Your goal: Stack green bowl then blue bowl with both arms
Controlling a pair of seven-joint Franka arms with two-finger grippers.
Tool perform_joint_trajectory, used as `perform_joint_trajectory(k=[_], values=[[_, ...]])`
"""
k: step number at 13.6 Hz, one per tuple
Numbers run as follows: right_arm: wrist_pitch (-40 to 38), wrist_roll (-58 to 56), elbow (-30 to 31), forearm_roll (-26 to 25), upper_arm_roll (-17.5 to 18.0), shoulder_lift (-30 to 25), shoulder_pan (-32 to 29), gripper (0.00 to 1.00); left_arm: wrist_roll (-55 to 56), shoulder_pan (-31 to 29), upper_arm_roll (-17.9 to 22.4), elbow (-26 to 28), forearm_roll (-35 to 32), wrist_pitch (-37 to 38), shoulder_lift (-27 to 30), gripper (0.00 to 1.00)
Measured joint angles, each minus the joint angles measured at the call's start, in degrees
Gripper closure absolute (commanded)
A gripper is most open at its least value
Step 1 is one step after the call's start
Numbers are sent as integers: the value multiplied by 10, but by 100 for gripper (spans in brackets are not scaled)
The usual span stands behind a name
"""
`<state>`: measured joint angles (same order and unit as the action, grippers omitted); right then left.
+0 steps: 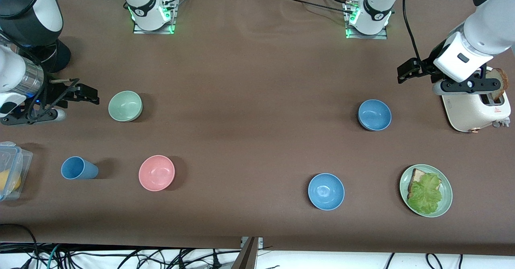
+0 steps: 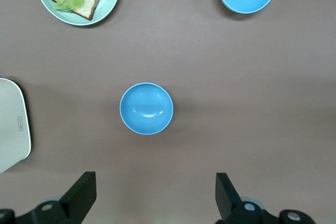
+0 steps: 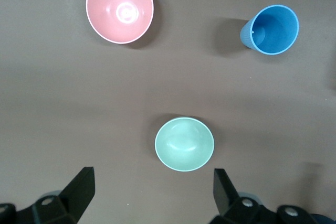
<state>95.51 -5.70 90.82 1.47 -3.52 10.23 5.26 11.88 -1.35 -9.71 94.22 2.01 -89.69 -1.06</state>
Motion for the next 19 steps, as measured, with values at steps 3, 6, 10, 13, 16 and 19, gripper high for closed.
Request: perform_joint_trajectory(k=[3, 6, 10, 13, 16, 19], values=[[0, -2, 0, 0, 0, -2, 0, 0, 0, 0, 0, 0, 0, 0, 0, 0], [0, -3, 0, -1, 0, -2, 0, 0, 0, 0, 0, 0, 0, 0, 0, 0], [-1, -3, 1, -1, 0, -6, -1, 0, 0, 0, 0, 0, 0, 0, 0, 0], [-3, -3, 2, -1, -1, -22, -1, 0, 0, 0, 0, 0, 0, 0, 0, 0], [-5, -3, 3, -1, -6, -42, -1, 0, 0, 0, 0, 0, 0, 0, 0, 0], [-11, -11, 5, -1, -17, -56, -2, 0, 0, 0, 0, 0, 0, 0, 0, 0]])
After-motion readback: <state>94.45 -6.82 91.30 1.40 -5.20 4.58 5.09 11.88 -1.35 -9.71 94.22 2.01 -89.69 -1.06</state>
